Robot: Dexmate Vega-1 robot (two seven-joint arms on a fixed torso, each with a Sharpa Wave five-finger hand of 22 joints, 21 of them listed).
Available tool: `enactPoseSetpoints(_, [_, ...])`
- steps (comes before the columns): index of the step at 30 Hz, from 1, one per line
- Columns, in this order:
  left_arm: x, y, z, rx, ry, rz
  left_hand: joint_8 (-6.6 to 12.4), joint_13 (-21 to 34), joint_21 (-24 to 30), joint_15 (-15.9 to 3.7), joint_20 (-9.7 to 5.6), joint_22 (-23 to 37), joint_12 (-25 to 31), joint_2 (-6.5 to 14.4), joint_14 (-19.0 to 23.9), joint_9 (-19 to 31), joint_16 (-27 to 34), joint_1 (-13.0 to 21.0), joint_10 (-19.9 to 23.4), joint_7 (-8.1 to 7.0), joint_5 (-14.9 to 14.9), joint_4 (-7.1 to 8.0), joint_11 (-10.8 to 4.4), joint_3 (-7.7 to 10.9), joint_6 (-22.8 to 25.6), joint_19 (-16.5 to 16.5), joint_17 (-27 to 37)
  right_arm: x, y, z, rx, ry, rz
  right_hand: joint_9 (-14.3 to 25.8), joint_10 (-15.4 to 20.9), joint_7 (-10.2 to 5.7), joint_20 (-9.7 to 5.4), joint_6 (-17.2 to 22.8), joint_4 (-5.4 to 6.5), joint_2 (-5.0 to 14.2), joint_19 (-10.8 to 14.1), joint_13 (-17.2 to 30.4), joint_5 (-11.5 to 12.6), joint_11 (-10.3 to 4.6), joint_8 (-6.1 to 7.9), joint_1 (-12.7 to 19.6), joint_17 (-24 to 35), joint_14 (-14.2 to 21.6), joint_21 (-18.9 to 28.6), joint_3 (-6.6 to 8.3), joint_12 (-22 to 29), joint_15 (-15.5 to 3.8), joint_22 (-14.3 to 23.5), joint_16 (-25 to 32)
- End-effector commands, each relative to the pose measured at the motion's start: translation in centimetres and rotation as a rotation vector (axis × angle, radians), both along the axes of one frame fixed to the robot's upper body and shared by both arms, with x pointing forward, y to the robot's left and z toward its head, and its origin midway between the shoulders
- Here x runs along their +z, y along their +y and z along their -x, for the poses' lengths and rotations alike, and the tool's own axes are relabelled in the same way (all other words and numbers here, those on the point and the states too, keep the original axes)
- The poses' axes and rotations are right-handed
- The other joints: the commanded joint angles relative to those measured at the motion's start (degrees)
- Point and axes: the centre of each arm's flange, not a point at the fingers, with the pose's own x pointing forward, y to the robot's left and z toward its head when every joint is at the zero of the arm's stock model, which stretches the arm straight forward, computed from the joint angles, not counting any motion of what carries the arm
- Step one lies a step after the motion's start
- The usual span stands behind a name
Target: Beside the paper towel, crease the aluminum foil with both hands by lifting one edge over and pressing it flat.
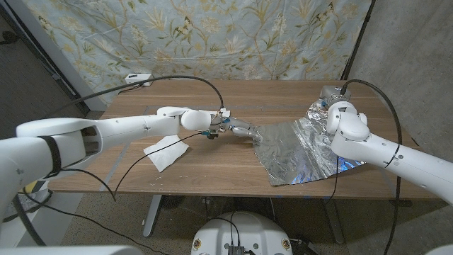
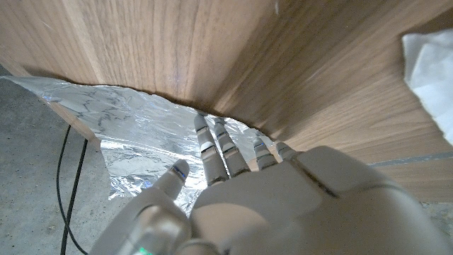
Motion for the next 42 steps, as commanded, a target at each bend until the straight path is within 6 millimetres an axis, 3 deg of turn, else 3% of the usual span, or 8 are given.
enactPoseSetpoints(1, [-0.1, 0.3, -0.5, -0.007, 0.009, 0.008, 0.34, 0.27, -0.05, 0.18, 0.44, 0.10, 0.34, 0.02, 0.15, 0.22, -0.05, 0.50, -0.06, 0.38, -0.13, -0.31, 0.42, 0.42, 0.23, -6.59, 0.07, 1.3, 1.9, 0.3, 0.014, 0.023, 0.001, 0.22, 0.07, 0.48, -0.02, -0.06, 0.00, 0.09, -0.27, 0.13, -0.10, 0.51, -0.02, 0.55, 0.26, 0.28, 0.00, 0.00, -0.04, -1.66, 0.10, -0.12])
enactPoseSetpoints(22, [0.1, 0.8, -1.8, -0.016, 0.017, 0.031, 0.37, 0.26, -0.10, 0.10, 0.59, 0.09, 0.35, 0.05, 0.13, 0.23, -0.09, 1.16, -0.35, 0.48, -0.18, -1.05, 0.54, 0.88, 0.23, -6.52, 0.06, 3.1, 5.1, 0.3, 0.040, 0.075, -0.001, 0.66, 0.17, 1.50, 0.77, 0.09, 0.03, 0.42, 0.06, 0.13, -0.21, 1.38, 0.09, 1.23, 0.30, 0.80, 0.18, -0.27, 0.01, -0.54, 0.11, -0.03])
enactPoseSetpoints(42, [0.1, 0.5, -1.8, -0.038, 0.021, 0.029, 0.37, 0.27, -0.10, 0.17, 0.75, 0.11, 0.42, 0.10, 0.20, 0.24, -0.08, 1.62, -0.42, 0.47, -0.21, -1.54, 0.58, 1.23, 0.22, -6.38, 0.05, 4.1, 7.7, 1.0, 0.112, 0.094, 0.025, 0.91, 0.19, 2.02, 1.20, -0.06, 0.05, 0.57, 0.17, 0.12, -0.27, 1.64, 0.04, 1.65, 0.32, 0.91, 0.23, -0.52, 0.01, 0.02, 0.12, -0.08])
